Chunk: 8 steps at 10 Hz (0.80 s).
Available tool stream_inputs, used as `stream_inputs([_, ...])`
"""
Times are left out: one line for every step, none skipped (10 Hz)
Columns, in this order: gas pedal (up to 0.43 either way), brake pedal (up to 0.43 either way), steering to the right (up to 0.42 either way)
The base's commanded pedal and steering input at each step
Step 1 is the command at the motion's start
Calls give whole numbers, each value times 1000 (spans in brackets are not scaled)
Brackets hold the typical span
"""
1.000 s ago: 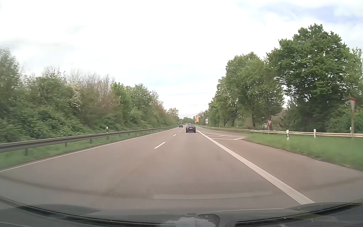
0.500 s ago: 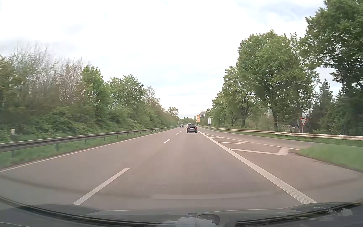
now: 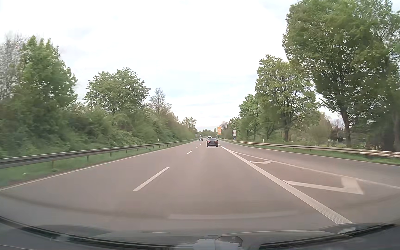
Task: Follow the waypoints while adhering to traffic rules and regulations
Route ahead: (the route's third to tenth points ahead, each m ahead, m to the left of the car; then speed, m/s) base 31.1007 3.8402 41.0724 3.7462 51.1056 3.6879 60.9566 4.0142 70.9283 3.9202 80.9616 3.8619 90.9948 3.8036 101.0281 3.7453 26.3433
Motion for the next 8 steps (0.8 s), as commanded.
stream_inputs([130,0,-1])
stream_inputs([130,0,0])
stream_inputs([130,0,0])
stream_inputs([130,0,0])
stream_inputs([130,0,0])
stream_inputs([130,0,0])
stream_inputs([130,0,0])
stream_inputs([130,0,0])
